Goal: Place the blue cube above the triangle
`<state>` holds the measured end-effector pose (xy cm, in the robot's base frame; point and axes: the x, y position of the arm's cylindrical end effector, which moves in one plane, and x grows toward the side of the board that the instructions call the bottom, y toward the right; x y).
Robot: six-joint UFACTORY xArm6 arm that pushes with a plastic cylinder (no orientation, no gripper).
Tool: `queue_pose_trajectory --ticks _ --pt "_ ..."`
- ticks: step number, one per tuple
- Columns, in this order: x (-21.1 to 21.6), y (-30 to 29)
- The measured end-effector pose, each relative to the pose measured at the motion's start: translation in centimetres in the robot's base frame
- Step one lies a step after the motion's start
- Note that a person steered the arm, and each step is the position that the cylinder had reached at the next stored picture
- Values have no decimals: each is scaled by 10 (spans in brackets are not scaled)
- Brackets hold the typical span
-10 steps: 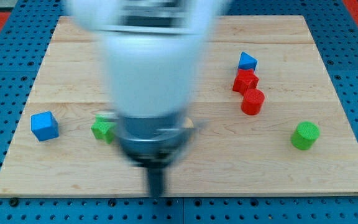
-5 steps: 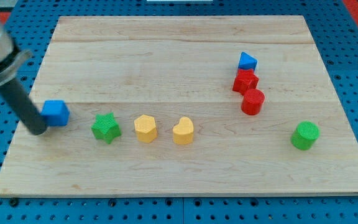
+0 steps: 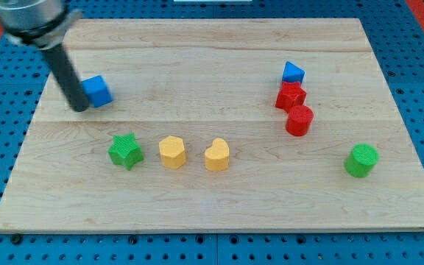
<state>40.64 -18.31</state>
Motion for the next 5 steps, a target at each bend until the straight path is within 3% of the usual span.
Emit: queue_pose_trajectory --ticks 1,3,4,5 --pt "-22 61" --pt "-4 -37" --pt "-33 -18" --pt "-63 53"
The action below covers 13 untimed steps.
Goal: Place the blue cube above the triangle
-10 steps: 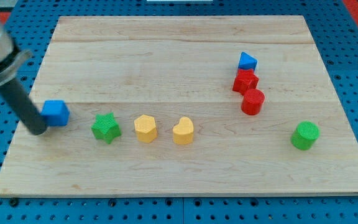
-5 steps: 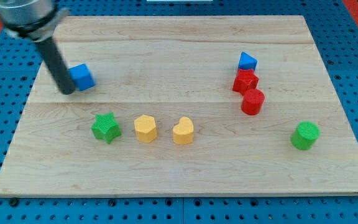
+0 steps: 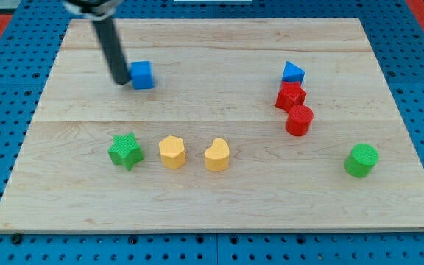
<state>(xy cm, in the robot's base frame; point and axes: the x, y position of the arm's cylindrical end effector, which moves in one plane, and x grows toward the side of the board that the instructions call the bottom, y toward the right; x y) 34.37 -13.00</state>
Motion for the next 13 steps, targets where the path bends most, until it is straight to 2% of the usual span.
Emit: queue_pose_trajectory --ticks 2,3,4,5,6,7,8,9,10,11,12,13 --pt "-16 114" --pt "-30 127" --pt "-55 101" --pt "-58 152" --pt "-57 143" --pt "-39 105" --pt "-10 101" --pt "-24 180" --pt "-43 230" --pt "-48 186" --pt "-68 167" --pt "-89 209"
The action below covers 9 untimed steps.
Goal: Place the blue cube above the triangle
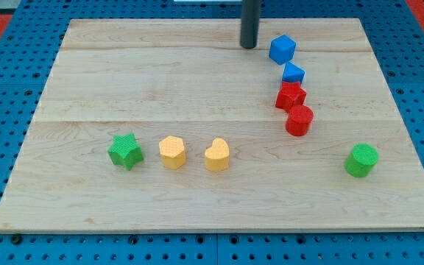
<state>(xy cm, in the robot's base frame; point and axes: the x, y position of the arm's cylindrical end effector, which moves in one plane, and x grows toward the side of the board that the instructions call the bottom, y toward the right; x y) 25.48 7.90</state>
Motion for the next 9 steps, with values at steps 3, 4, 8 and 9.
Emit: queue_pose_trajectory --ticks 3,4,8,9 --pt "4 33" --pt "9 63" --pt "23 98" --pt "23 98"
